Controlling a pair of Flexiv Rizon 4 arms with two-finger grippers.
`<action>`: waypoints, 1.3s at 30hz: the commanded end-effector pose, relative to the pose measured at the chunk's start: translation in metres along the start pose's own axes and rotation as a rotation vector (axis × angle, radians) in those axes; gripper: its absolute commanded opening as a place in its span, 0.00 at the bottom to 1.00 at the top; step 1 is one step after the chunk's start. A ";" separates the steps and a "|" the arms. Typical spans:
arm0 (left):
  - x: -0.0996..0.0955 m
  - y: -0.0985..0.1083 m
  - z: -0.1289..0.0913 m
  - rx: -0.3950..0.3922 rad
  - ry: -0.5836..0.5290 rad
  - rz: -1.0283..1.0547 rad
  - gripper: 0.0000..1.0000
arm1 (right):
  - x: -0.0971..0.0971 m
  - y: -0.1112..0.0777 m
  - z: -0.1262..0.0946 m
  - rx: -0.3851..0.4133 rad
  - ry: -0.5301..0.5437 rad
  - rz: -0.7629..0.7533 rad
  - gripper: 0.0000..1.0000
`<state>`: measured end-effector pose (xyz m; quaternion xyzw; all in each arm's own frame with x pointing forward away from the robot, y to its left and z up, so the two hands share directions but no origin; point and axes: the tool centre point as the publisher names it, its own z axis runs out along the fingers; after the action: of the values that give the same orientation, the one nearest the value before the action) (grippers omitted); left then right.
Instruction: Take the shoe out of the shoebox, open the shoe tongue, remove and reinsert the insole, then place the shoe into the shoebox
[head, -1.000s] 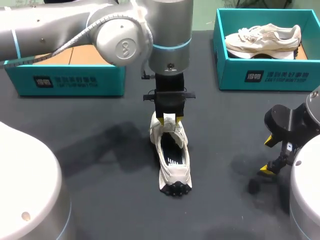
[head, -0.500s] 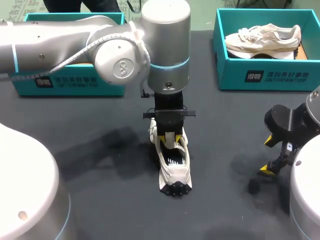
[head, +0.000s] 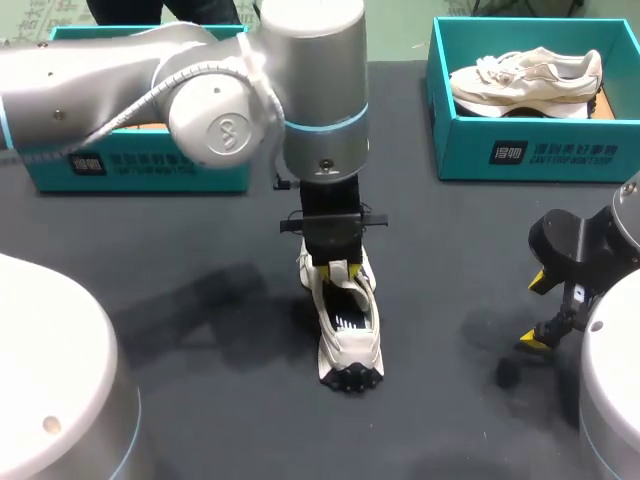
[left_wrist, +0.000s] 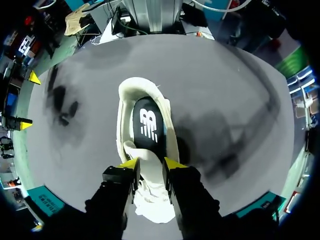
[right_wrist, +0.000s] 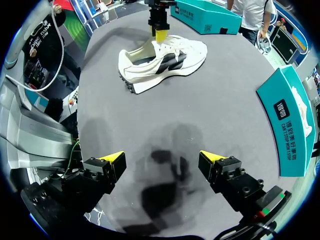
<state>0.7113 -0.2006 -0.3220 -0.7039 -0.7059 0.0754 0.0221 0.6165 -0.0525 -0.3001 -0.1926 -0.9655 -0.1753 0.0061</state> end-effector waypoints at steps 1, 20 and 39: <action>-0.007 0.006 0.031 0.052 0.017 -0.001 0.25 | 0.002 -0.001 -0.001 -0.001 -0.004 0.000 1.00; 0.006 -0.035 -0.033 0.001 -0.054 -0.002 0.38 | 0.002 -0.001 -0.001 -0.001 -0.004 0.000 1.00; 0.009 -0.063 -0.050 0.135 0.095 -0.375 1.00 | 0.002 -0.001 -0.001 -0.001 -0.004 0.000 1.00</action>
<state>0.6548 -0.1822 -0.2651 -0.5587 -0.8170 0.0929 0.1084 0.6165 -0.0526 -0.3001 -0.1926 -0.9655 -0.1752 0.0061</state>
